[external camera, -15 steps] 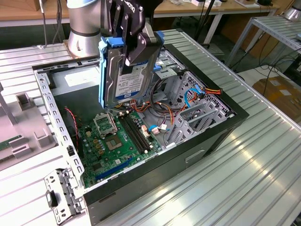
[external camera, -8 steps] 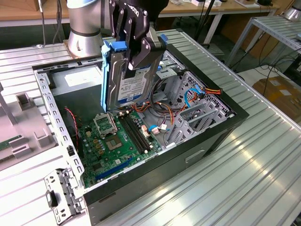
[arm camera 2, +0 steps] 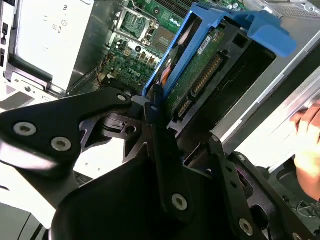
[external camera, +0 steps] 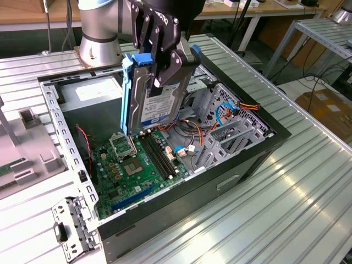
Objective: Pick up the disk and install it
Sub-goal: 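Pick up the disk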
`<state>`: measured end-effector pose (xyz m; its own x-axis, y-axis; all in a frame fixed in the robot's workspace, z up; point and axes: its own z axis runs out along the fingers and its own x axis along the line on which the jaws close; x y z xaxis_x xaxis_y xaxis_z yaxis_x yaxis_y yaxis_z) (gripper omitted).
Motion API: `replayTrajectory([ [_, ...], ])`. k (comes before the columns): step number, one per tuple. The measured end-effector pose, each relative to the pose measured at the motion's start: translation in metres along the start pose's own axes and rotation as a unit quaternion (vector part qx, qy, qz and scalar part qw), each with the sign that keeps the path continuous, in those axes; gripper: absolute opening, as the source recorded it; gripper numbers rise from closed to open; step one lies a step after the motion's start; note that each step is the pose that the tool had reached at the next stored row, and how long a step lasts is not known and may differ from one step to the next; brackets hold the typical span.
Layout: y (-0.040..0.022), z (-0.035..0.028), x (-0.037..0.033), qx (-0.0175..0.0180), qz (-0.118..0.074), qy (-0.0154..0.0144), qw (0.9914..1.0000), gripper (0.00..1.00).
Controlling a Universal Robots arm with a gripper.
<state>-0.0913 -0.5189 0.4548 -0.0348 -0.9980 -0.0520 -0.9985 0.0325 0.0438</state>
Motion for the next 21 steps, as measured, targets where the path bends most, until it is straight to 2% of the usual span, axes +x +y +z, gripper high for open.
replayTrajectory([
  [3, -0.0002, 0.0000, 0.0035, 0.0000, 0.000, 0.0000, 1.00000, 0.36],
  [7, -0.0007, 0.0001, 0.0113, 0.0000, 0.000, 0.0000, 1.00000, 0.36],
  [21, -0.0019, 0.0002, 0.0294, 0.0000, 0.000, 0.0000, 1.00000, 0.36],
])
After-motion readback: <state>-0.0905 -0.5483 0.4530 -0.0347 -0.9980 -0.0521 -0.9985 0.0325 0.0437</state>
